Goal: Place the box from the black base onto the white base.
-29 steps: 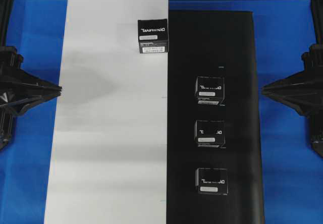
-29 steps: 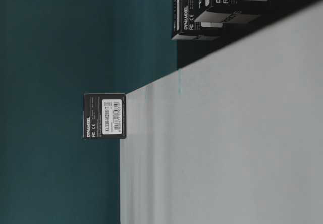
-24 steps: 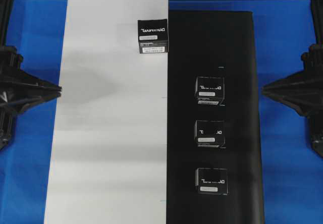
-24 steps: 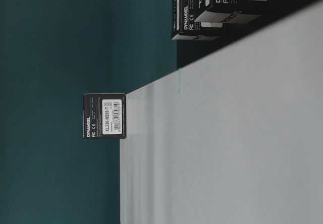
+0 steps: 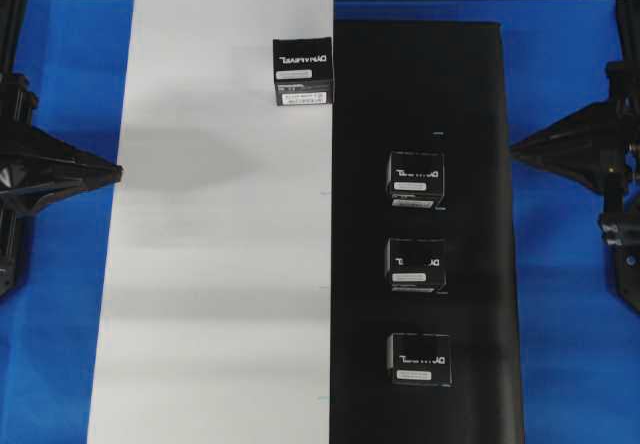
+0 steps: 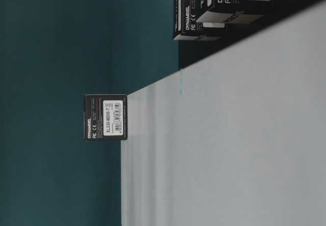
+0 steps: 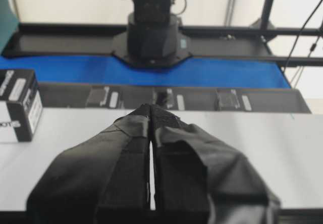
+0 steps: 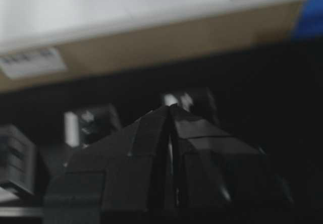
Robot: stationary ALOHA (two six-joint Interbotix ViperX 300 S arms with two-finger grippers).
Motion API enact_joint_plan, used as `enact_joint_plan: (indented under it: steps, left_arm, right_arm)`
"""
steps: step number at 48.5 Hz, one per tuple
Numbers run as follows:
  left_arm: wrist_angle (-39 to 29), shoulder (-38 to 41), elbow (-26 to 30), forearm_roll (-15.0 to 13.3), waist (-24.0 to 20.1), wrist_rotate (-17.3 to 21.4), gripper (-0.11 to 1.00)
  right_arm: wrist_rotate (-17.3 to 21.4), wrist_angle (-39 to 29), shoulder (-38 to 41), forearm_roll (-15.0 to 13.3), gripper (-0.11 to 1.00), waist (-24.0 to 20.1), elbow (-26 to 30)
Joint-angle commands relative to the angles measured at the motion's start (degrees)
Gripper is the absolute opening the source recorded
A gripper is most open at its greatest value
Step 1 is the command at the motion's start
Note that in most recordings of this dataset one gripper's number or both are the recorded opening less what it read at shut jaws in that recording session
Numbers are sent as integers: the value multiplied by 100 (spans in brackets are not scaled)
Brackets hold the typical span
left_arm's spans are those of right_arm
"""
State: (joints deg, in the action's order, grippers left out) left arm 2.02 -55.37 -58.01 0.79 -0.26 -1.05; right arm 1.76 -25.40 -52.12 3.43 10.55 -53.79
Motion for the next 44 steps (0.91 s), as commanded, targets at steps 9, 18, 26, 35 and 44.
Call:
enact_joint_plan:
  steps: [9,18,26,35,44]
  left_arm:
    - [18,70,246,18,-18,-18,-1]
    - [-18,70,255,18,-18,-35,-1]
    - [-18,79,255,18,-9,-149,-1]
    - [-35,79,255,18,-9,-185,-1]
    - [-35,79,246,9,0,-193,-1]
  right_arm:
    - [-132,-976,624,-167,9,264,378]
    - [-606,-1380,1327,-264,12,369,589]
    - [-967,-1415,1837,-264,18,431,782]
    - [-1230,-1415,2206,-246,38,439,853]
    - [-1266,-1389,2417,-62,87,431,870]
